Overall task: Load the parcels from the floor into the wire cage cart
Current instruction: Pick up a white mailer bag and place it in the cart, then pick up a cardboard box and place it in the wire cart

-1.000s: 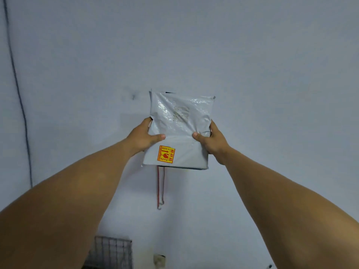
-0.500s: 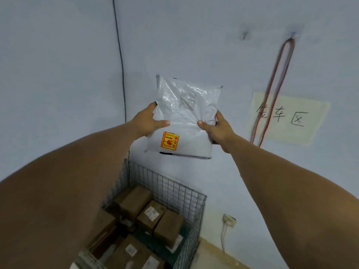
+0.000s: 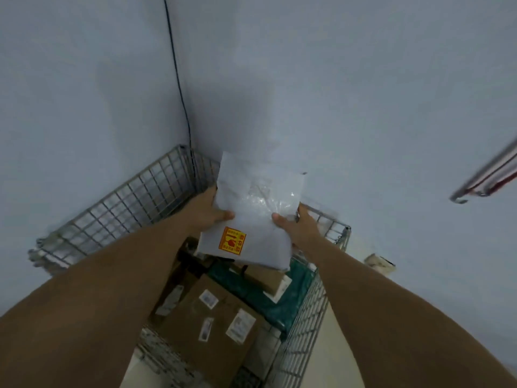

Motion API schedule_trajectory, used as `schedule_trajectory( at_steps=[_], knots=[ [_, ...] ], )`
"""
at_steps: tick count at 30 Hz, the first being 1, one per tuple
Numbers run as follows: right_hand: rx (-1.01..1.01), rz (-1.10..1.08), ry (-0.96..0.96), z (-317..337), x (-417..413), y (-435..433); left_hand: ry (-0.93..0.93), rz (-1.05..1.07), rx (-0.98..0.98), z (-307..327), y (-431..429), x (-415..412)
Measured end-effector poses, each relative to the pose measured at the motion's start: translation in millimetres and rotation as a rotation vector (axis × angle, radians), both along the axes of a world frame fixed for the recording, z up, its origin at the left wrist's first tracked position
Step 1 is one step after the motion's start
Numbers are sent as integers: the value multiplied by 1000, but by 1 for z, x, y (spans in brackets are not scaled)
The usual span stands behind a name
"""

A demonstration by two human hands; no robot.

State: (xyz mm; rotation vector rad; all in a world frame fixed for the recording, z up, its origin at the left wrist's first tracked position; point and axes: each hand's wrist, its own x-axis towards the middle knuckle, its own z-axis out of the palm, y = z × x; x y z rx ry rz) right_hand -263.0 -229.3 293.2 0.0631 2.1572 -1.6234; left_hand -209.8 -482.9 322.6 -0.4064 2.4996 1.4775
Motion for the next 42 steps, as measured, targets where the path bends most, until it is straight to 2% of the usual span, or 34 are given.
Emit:
schedule_trajectory(
  at_steps=[5, 7, 11, 15, 19, 24, 28, 30, 36, 39, 42],
  knots=[
    [33, -128, -174, -135, -14, -29, -89, -55, 128, -142, -29, -41],
    [16, -208, -237, -184, -18, -41, -183, -67, 145, -194, -36, -59],
    [19, -319, -322, -275, -28, -65, -331, -265, 41, -287, -50, -97],
    [40, -400, -360, -345, -50, -86, -333, -301, -90, -352, -61, -131],
    [41, -442, -420, -384, -75, -99, -297, -320, -155, -399, -67, -150],
    [198, -483, -382, -403, -100, -114, -197, -319, -387, -422, -48, -161],
    [294, -594, -335, -412, -96, -120, -103, -310, -540, -438, -44, -158],
    [323, -578, -285, -410, -90, -120, -42, -329, -596, -443, -44, -153],
    [558, -327, -171, -387, -85, -109, 28, -416, -763, -417, -40, -146],
    [734, -102, -167, -356, -85, -94, -59, -562, -842, -392, -35, -149],
    [857, 131, -107, -312, -85, -75, -159, -621, -853, -349, -23, -151]
  ],
)
